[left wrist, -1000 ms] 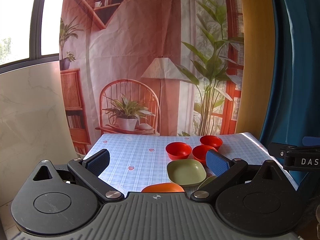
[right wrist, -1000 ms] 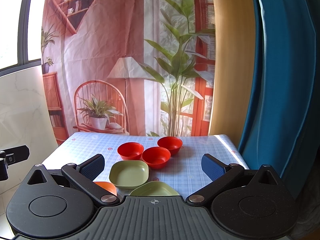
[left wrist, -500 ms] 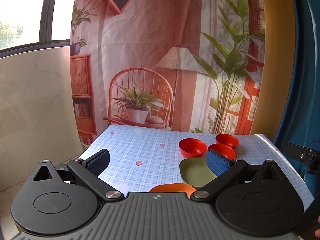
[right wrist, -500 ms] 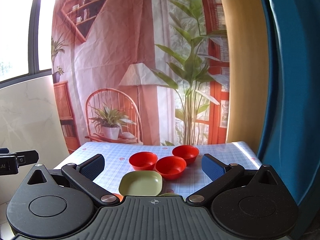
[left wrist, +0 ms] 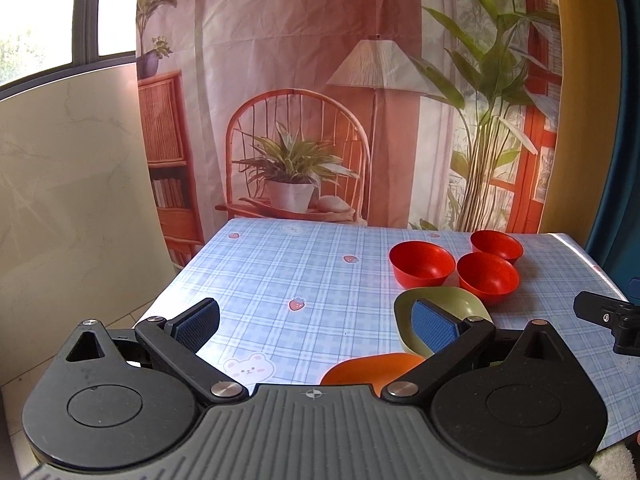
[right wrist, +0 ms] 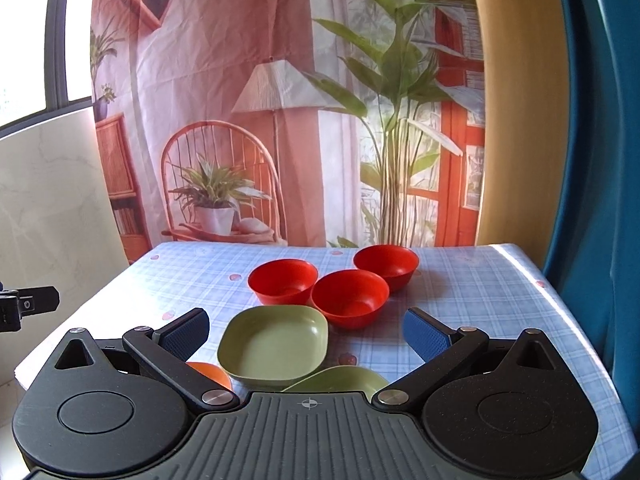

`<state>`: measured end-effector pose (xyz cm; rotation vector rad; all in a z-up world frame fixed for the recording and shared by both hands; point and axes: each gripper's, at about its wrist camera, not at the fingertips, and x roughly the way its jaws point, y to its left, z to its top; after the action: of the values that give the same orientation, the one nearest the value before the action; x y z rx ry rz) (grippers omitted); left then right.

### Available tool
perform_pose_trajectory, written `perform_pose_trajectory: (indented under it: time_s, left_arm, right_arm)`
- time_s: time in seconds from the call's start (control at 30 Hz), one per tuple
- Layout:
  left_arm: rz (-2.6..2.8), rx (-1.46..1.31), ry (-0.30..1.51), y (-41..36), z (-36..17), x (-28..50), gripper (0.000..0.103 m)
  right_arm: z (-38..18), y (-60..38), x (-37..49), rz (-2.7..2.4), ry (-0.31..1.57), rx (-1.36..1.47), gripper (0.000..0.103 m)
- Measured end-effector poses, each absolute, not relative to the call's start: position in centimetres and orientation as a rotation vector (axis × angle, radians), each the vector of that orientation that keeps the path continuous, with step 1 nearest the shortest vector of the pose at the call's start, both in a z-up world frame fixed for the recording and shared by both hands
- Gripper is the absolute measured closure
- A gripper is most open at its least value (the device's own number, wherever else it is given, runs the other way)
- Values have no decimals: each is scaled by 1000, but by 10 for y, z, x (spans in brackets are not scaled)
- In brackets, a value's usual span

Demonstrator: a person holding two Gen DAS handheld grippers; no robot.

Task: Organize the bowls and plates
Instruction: 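Move the left gripper forward over the orange plate's rim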

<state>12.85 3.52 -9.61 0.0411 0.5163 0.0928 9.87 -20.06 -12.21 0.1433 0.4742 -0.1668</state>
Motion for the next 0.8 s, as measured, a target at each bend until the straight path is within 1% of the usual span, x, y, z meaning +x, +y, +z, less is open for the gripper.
perform_pose_trajectory:
  time_s: [0.17, 0.47, 0.63, 0.8]
  left_arm:
    - [94, 31, 562, 39, -113, 146, 0]
    - [57, -9, 656, 48, -141, 174, 0]
    - [28, -44, 703, 52, -155, 185, 1]
    - [12, -64, 753, 58, -170, 195, 4]
  right_arm:
    - [-140, -192, 113, -137, 476, 80, 0]
    - [-167, -194, 147, -82, 597, 132, 0]
    - [-178, -192, 154, -82, 620, 138, 0]
    - [-185, -191, 162, -53, 644, 129, 0]
